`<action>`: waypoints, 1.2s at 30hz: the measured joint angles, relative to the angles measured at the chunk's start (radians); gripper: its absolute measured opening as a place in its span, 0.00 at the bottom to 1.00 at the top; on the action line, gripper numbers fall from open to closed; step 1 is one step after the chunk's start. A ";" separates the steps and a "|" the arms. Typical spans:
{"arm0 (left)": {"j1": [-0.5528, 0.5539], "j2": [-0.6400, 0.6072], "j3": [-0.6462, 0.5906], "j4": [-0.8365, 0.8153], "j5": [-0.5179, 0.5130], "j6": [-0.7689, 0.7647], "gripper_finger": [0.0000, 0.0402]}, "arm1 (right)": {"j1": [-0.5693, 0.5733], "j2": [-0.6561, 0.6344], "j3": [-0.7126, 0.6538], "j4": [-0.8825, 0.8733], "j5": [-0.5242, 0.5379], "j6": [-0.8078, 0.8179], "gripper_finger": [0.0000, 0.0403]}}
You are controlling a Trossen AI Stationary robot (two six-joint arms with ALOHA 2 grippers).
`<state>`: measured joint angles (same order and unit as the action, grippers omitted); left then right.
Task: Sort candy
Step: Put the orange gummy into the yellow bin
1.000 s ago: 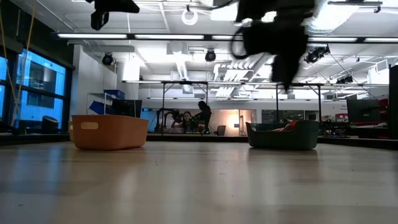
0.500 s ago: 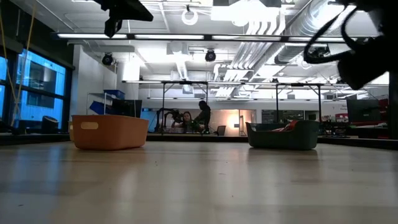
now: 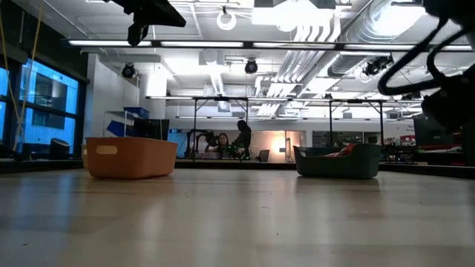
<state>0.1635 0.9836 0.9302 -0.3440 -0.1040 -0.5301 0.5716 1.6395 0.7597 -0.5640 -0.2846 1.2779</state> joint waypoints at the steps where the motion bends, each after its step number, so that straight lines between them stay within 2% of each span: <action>1: 0.000 0.000 0.000 -0.002 0.000 0.000 0.00 | 0.000 0.006 0.003 0.021 0.014 -0.006 0.22; 4: 0.000 0.000 0.000 -0.012 0.000 0.000 0.00 | -0.023 0.001 0.014 0.013 0.074 -0.052 0.06; 5: 0.000 0.000 0.000 -0.020 0.000 0.000 0.00 | -0.043 -0.009 0.021 0.012 0.118 -0.087 0.04; 9: 0.000 0.000 0.000 -0.053 -0.001 -0.019 0.00 | -0.155 -0.059 0.073 -0.060 0.300 -0.215 0.03; 15: 0.000 -0.002 0.000 -0.061 -0.040 -0.043 0.00 | -0.420 -0.090 0.200 0.053 0.403 -0.502 0.01; 17: 0.004 -0.002 0.000 -0.081 -0.121 -0.056 0.00 | -0.503 -0.089 0.249 0.192 0.395 -0.588 0.01; 19: 0.016 -0.001 0.000 -0.136 -0.255 -0.088 0.00 | -0.578 -0.085 0.308 0.292 0.378 -0.651 0.01; 21: 0.042 0.014 0.000 -0.237 -0.393 -0.111 0.00 | -0.640 -0.070 0.370 0.326 0.353 -0.702 0.00; 23: 0.102 0.049 0.000 -0.357 -0.459 -0.139 0.00 | -0.683 -0.060 0.434 0.332 0.342 -0.759 0.00; 25: 0.188 0.101 -0.001 -0.436 -0.435 -0.154 0.00 | -0.714 -0.059 0.494 0.329 0.336 -0.811 0.00; 28: 0.320 0.197 -0.019 -0.443 -0.343 -0.116 0.00 | -0.743 -0.060 0.563 0.309 0.333 -0.860 0.00; 34: 0.523 0.377 -0.019 -0.259 -0.319 0.009 0.00 | -0.745 -0.061 0.649 0.288 0.332 -0.894 0.00; 36: 0.583 0.430 -0.018 -0.219 -0.281 0.022 0.00 | -0.734 -0.061 0.652 0.283 0.332 -0.894 0.00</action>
<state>0.7465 1.4141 0.9122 -0.5633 -0.3850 -0.5081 -0.1626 1.5787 1.4120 -0.2806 0.0471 0.3840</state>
